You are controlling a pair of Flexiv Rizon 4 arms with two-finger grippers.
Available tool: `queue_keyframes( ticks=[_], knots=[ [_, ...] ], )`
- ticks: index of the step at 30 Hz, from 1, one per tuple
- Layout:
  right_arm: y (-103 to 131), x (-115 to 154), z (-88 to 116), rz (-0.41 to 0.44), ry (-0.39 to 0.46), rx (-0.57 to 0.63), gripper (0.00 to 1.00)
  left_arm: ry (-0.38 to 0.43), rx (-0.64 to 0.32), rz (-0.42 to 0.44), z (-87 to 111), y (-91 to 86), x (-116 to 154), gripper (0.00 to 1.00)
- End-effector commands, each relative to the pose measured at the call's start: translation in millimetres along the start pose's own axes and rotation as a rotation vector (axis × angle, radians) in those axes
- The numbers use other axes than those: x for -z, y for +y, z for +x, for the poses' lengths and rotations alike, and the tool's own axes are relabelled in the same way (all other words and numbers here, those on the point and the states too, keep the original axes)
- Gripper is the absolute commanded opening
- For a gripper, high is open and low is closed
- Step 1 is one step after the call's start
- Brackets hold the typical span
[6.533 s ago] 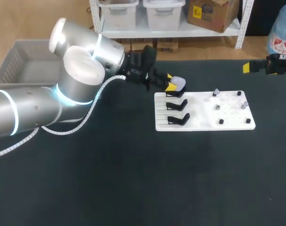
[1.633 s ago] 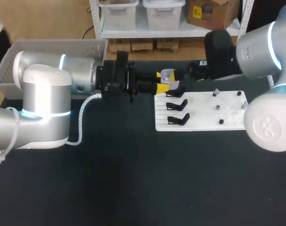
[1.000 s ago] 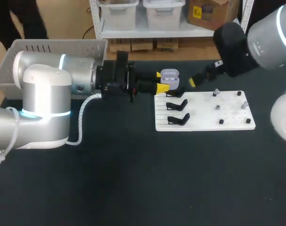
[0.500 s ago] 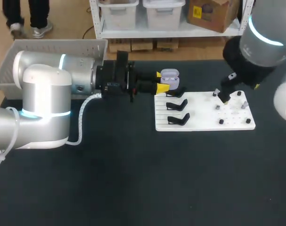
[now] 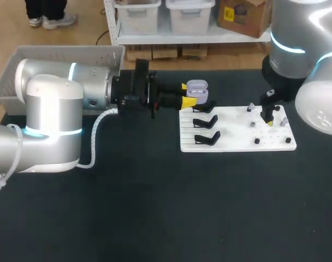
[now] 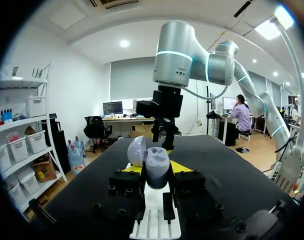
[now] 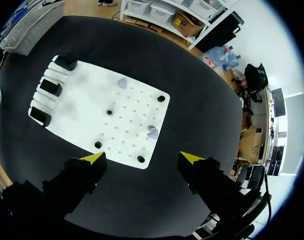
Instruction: Pick up each earbud case from the left stands, insert the matching earbuds, close the lid, and place the case in the box.
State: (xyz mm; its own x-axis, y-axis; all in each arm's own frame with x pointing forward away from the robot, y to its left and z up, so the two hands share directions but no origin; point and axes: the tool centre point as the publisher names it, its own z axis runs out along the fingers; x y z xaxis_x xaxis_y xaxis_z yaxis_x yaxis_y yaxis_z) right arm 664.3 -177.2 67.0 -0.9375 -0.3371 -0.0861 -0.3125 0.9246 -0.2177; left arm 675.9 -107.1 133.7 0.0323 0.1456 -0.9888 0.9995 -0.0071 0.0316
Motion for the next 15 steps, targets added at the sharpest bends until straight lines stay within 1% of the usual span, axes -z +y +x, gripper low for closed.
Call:
queue_keyframes(
  ticks=[1, 2, 5, 6, 9, 15],
  knots=[
    [-1, -14, -2, -0.007, 0.000, -0.015, 0.83, -0.002, -0.002, -0.003, 0.9, -0.6, 0, 0.00],
    [-2, -15, -2, -0.007, -0.003, -0.020, 0.77, -0.002, -0.002, -0.003, 0.9, -0.6, 0, 0.00],
    [-3, -20, -3, -0.006, -0.006, -0.029, 0.66, -0.002, -0.002, -0.003, 0.9, -0.6, 0, 0.00],
    [-3, -21, -4, -0.007, -0.008, -0.034, 0.61, -0.002, -0.002, -0.003, 0.9, -0.6, 0, 0.00],
    [-4, -25, -5, -0.007, -0.012, -0.040, 0.51, -0.002, -0.002, -0.003, 0.9, -0.6, 0, 0.00],
    [-4, -34, -7, 0.001, -0.013, -0.076, 0.48, -0.002, -0.002, -0.003, 0.9, -0.6, 0, 0.00]
  ],
)
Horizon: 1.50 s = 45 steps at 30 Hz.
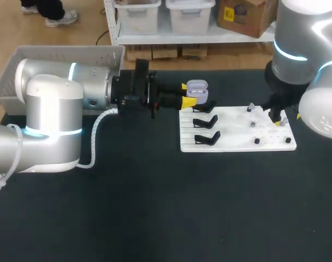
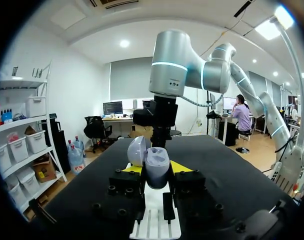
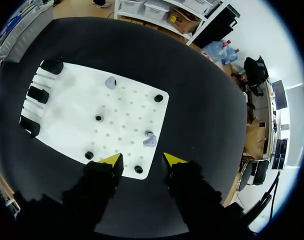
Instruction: Pick up each earbud case from the left stands, insert the matching earbuds, close the lid, and place the case in the box.
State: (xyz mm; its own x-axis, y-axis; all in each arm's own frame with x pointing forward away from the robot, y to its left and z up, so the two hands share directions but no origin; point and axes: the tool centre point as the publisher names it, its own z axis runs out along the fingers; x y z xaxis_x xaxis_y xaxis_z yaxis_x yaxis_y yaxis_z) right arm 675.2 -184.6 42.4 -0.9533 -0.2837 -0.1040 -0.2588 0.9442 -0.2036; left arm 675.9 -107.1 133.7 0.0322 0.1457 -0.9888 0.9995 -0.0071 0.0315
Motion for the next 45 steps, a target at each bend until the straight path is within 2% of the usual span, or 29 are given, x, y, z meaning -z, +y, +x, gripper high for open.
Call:
queue_keyframes(
  ticks=[1, 21, 33, 40, 45],
  knots=[
    [0, -8, -2, 0.012, -0.008, -0.025, 0.48, -0.002, -0.002, -0.003, 0.9, -0.6, 0, 0.00],
    [-8, -27, -13, 0.049, -0.033, -0.130, 0.48, -0.002, -0.002, -0.003, 0.9, -0.6, 0, 0.00],
    [-10, -35, -14, 0.040, -0.031, -0.138, 0.37, -0.002, -0.002, -0.003, 0.9, -0.6, 0, 0.00],
    [-10, -36, -16, 0.034, -0.037, -0.134, 0.37, -0.002, -0.002, -0.003, 0.9, -0.6, 0, 0.00],
    [-9, -38, -16, 0.032, -0.031, -0.133, 0.34, -0.002, -0.002, -0.003, 0.9, -0.6, 0, 0.00]
  ],
)
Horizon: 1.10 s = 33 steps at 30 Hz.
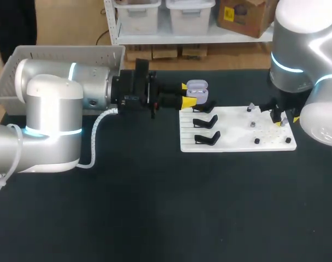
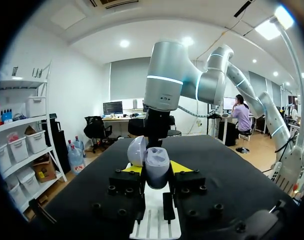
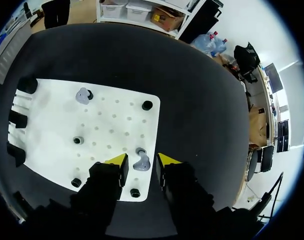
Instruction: Pick up each earbud case from the left stands, insert the matching earbuds, close the lid, and place the case in the box.
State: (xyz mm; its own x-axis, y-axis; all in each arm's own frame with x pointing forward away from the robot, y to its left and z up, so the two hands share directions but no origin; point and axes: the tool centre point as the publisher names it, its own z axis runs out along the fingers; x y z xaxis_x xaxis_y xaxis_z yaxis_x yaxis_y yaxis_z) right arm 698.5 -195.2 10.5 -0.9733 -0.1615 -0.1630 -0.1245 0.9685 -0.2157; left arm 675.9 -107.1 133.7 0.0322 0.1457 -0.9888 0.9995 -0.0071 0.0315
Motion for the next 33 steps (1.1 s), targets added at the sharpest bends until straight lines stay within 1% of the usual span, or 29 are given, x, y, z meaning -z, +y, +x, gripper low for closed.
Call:
queue_keyframes(
  ticks=[1, 4, 5, 6, 9, 10, 12, 13, 18, 21, 27, 30, 33],
  knots=[
    [1, -2, 0, 0.001, 0.001, 0.000, 0.33, -0.003, -0.002, -0.003, 0.9, -0.6, 0, 0.00],
    [1, -2, -1, 0.001, 0.001, 0.000, 0.30, -0.003, -0.002, -0.003, 0.9, -0.6, 0, 0.00],
    [1, -2, 0, 0.001, 0.001, 0.001, 0.27, -0.003, -0.002, -0.003, 0.9, -0.6, 0, 0.00],
    [1, -2, 0, 0.002, 0.002, 0.001, 0.22, -0.003, -0.002, -0.003, 0.9, -0.6, 0, 0.00],
    [2, -2, 0, 0.006, 0.003, 0.002, 0.19, -0.003, -0.002, -0.003, 0.9, -0.6, 0, 0.00],
    [2, -2, 0, 0.007, 0.003, 0.001, 0.16, -0.003, -0.002, -0.003, 0.9, -0.6, 0, 0.00],
    [2, -2, 0, 0.009, 0.003, 0.001, 0.02, -0.003, -0.002, -0.003, 0.9, -0.6, 0, 0.00],
    [2, -2, 0, 0.010, 0.004, 0.001, 0.00, -0.003, -0.002, -0.003, 0.9, -0.6, 0, 0.00],
    [2, 4, 1, 0.018, 0.000, -0.001, 0.00, -0.003, -0.002, -0.003, 0.9, -0.6, 0, 0.00],
    [4, 16, 3, 0.027, -0.008, -0.006, 0.00, -0.003, -0.002, -0.003, 0.9, -0.6, 0, 0.00],
    [18, 61, 10, 0.004, -0.012, -0.048, 0.00, -0.003, -0.002, -0.003, 0.9, -0.6, 0, 0.00],
    [34, 90, 16, -0.003, -0.006, -0.060, 0.00, -0.003, -0.002, -0.003, 0.9, -0.6, 0, 0.00],
    [53, 112, 23, -0.038, 0.013, -0.077, 0.00, -0.003, -0.002, -0.003, 0.9, -0.6, 0, 0.00]
  ],
)
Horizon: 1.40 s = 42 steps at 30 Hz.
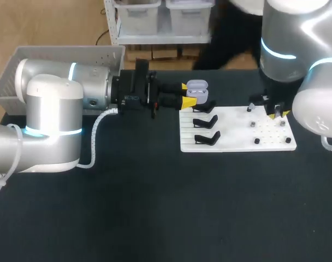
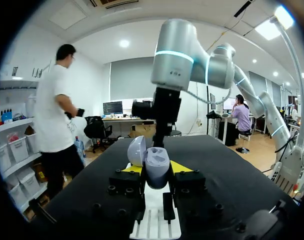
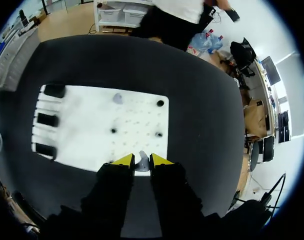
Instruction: Pick up each earbud case from the left stands, insert the matching earbuds, close the lid, and place the case in the box.
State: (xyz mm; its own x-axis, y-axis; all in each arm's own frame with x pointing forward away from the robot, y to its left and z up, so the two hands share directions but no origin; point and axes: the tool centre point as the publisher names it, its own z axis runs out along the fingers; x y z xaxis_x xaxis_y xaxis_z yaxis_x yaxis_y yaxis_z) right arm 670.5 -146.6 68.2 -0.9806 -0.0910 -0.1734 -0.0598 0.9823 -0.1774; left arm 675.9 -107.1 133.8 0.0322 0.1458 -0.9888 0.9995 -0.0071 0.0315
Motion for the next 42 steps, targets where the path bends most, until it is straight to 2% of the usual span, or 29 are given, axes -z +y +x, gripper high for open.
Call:
queue_keyframes(
  ticks=[1, 8, 12, 26, 34, 42],
  knots=[
    [21, 48, 17, -0.018, 0.014, -0.009, 0.00, -0.003, -0.002, -0.003, 1.0, -0.6, 0, 0.00],
    [63, 76, 30, -0.060, 0.033, -0.033, 0.00, -0.003, -0.002, -0.003, 1.0, -0.6, 0, 0.00],
    [79, 84, 35, -0.048, 0.042, -0.033, 0.00, -0.003, -0.002, -0.003, 1.0, -0.6, 0, 0.00],
    [79, 84, 35, -0.048, 0.042, -0.033, 0.00, -0.003, -0.002, -0.003, 1.0, -0.6, 0, 0.00],
    [116, 113, 25, -0.058, -0.010, -0.181, 0.00, -0.010, -0.007, 0.011, 1.7, -5.2, -3, 0.00],
    [134, 128, 20, -0.084, -0.009, -0.300, 0.00, -0.035, -0.006, 0.023, 4.1, -17.3, -5, 0.00]
  ],
)
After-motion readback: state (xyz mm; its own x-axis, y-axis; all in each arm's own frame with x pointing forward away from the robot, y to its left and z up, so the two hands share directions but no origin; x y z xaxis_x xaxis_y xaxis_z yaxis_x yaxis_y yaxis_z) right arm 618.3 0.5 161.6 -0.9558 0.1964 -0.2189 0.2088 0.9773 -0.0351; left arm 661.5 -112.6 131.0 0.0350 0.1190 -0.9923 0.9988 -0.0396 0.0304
